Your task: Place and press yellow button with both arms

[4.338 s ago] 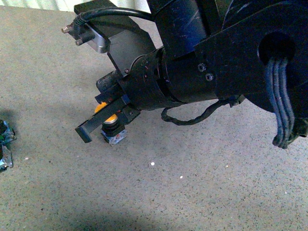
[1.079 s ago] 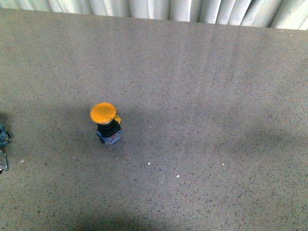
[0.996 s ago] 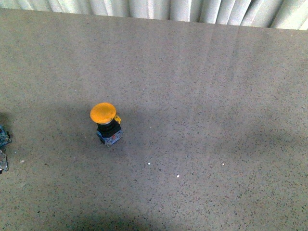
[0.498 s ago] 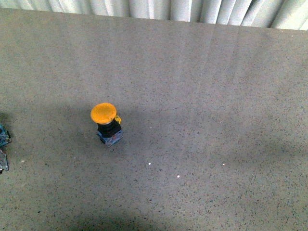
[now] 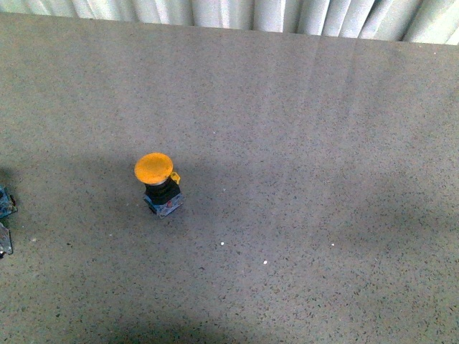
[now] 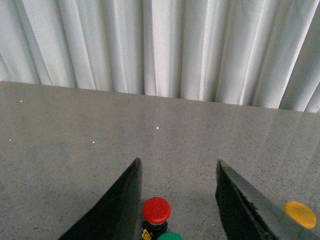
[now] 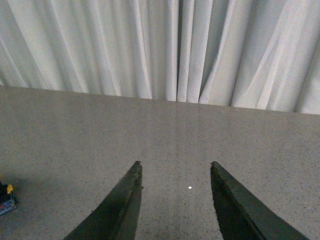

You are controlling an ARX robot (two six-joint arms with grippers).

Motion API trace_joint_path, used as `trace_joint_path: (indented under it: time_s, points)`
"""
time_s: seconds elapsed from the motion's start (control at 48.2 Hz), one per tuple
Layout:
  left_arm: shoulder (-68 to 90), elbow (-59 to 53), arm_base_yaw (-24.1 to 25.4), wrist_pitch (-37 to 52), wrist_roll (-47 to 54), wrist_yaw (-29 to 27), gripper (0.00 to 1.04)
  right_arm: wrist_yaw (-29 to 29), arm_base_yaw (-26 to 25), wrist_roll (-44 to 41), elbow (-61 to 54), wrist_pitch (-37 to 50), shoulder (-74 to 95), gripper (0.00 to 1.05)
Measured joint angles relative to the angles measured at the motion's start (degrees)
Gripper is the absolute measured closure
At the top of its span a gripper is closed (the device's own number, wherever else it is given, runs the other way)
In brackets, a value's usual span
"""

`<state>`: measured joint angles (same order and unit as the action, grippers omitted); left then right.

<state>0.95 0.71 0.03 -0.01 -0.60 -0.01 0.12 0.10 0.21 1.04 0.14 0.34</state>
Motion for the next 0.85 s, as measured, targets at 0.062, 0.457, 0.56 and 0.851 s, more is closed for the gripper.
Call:
trace_joint_path:
  time_s: [0.062, 0.457, 0.56, 0.851]
  points:
    - [0.0, 0.0, 0.0, 0.0, 0.0, 0.0, 0.49, 0.0, 0.0, 0.0, 0.0, 0.0, 0.0, 0.55]
    - [0.0, 0.0, 0.0, 0.0, 0.2, 0.0, 0.09, 0.0, 0.0, 0.0, 0.0, 0.0, 0.0, 0.09]
    - [0.0, 0.0, 0.0, 0.0, 0.2, 0.0, 0.09, 0.0, 0.0, 0.0, 0.0, 0.0, 0.0, 0.09]
    - [0.0, 0.0, 0.0, 0.0, 0.2, 0.0, 0.09, 0.0, 0.0, 0.0, 0.0, 0.0, 0.0, 0.09]
